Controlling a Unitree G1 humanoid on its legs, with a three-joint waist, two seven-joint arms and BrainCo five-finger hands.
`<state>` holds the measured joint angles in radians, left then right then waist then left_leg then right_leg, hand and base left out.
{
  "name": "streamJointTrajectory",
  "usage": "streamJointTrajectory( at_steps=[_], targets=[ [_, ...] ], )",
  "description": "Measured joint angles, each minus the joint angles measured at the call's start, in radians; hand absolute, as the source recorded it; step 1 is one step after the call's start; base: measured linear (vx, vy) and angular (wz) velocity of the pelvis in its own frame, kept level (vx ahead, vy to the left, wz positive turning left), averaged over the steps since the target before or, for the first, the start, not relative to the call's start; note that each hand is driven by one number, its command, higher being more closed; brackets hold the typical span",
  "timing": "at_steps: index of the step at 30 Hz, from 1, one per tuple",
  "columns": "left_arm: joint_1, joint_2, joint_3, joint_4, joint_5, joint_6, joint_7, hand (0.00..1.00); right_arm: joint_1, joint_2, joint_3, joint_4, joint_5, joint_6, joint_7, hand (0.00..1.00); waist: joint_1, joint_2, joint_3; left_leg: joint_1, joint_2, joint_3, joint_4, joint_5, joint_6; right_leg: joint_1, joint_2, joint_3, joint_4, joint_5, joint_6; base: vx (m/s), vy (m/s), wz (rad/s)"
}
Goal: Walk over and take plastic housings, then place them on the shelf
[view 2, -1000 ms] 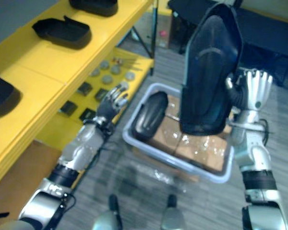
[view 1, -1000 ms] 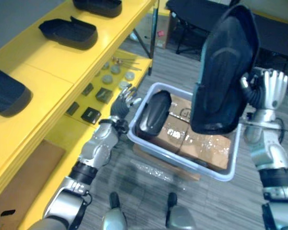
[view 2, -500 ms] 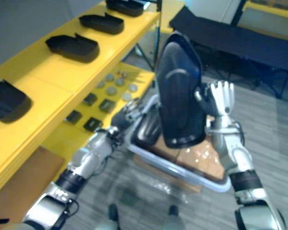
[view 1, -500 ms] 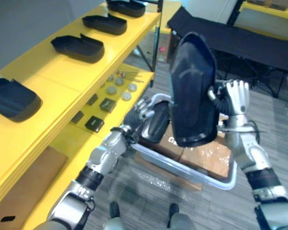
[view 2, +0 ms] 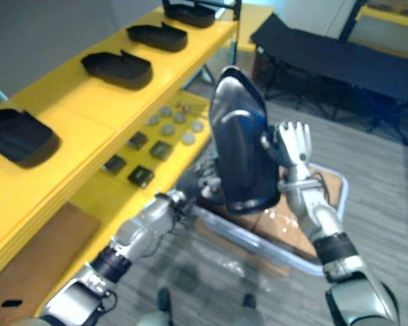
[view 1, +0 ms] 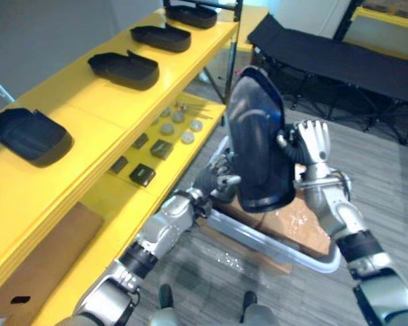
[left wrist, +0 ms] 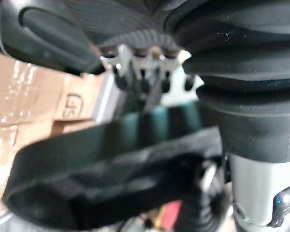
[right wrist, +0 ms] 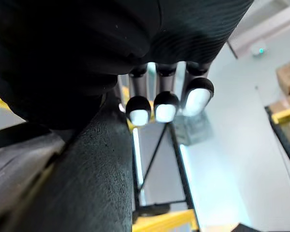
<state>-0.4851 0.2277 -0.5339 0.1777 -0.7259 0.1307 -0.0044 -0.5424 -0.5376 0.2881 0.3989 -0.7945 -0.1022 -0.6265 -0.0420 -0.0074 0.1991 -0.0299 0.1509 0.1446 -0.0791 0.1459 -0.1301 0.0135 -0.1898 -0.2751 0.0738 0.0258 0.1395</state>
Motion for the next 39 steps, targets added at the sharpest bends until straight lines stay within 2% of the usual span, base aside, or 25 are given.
streamJointTrajectory(
  at_steps=[4, 13, 16, 21, 25, 26, 29, 33, 39],
  targets=[
    [0.027, 0.001, -0.003, 0.0, 0.028, -0.016, -0.001, 0.0, -0.012, 0.009, 0.048, 0.012, 0.007, 0.0, 0.002, 1.0, 0.003, 0.0, 0.0, 0.005, 0.0, -0.001, 0.0, 0.0, 0.0, 0.007, 0.0, 0.0, -0.001, -0.001, -0.001, -0.03, -0.001, 0.0],
    [0.049, -0.001, -0.034, 0.0, 0.076, -0.031, 0.014, 0.0, -0.012, 0.033, 0.073, 0.05, 0.015, -0.01, 0.001, 1.0, 0.009, 0.0, 0.0, 0.007, 0.001, -0.001, -0.001, 0.002, 0.002, 0.008, 0.0, 0.0, -0.002, 0.0, 0.0, -0.02, 0.001, 0.0],
    [0.057, -0.002, -0.035, 0.002, 0.12, -0.042, 0.054, 0.0, -0.011, 0.052, 0.083, 0.05, 0.015, -0.014, -0.003, 1.0, 0.01, 0.0, 0.0, 0.009, 0.0, -0.002, -0.001, 0.003, 0.001, 0.013, 0.001, -0.001, -0.006, 0.0, 0.001, 0.0, -0.003, 0.01],
    [0.082, -0.011, -0.028, 0.01, 0.189, -0.088, 0.145, 0.0, 0.036, 0.089, 0.085, 0.041, 0.014, -0.063, -0.028, 1.0, 0.024, -0.001, -0.001, 0.01, 0.0, -0.006, -0.001, 0.003, 0.001, 0.021, 0.002, -0.004, -0.014, 0.001, 0.002, 0.0, -0.004, 0.02],
    [0.137, -0.022, -0.024, 0.01, 0.197, -0.108, 0.164, 0.0, 0.082, 0.113, 0.085, 0.033, 0.014, -0.084, -0.029, 1.0, 0.027, -0.004, -0.003, 0.01, 0.0, -0.007, -0.001, 0.003, 0.0, 0.022, 0.002, -0.004, -0.015, 0.001, 0.002, 0.0, 0.0, 0.0],
    [0.156, -0.031, -0.021, 0.01, 0.198, -0.108, 0.174, 1.0, 0.104, 0.117, 0.085, 0.024, 0.014, -0.089, -0.029, 1.0, 0.028, -0.008, -0.006, 0.01, 0.0, -0.007, -0.001, 0.003, 0.0, 0.022, 0.002, -0.004, -0.015, 0.001, 0.002, 0.0, 0.0, 0.0],
    [0.193, -0.042, -0.019, 0.018, 0.199, -0.112, 0.19, 1.0, 0.15, 0.123, 0.084, -0.002, 0.015, -0.089, -0.03, 1.0, 0.029, -0.016, -0.024, 0.01, 0.001, -0.006, -0.002, 0.002, 0.001, 0.022, 0.002, -0.003, -0.016, 0.0, 0.001, 0.0, 0.0, 0.0],
    [0.216, -0.045, -0.019, 0.023, 0.198, -0.152, 0.199, 1.0, 0.194, 0.144, 0.074, -0.02, 0.015, -0.088, -0.037, 1.0, 0.03, -0.019, -0.038, 0.01, 0.003, -0.003, -0.002, 0.002, 0.0, 0.02, 0.004, -0.001, -0.018, -0.003, -0.001, 0.0, 0.0, 0.0],
    [0.216, -0.046, -0.008, 0.023, 0.192, -0.155, 0.231, 1.0, 0.23, 0.156, 0.072, -0.061, 0.015, -0.088, -0.074, 1.0, 0.029, -0.02, -0.038, 0.011, 0.004, 0.001, -0.002, 0.002, 0.0, 0.019, 0.006, 0.003, -0.021, -0.003, -0.003, 0.0, 0.0, 0.0]
  ],
)
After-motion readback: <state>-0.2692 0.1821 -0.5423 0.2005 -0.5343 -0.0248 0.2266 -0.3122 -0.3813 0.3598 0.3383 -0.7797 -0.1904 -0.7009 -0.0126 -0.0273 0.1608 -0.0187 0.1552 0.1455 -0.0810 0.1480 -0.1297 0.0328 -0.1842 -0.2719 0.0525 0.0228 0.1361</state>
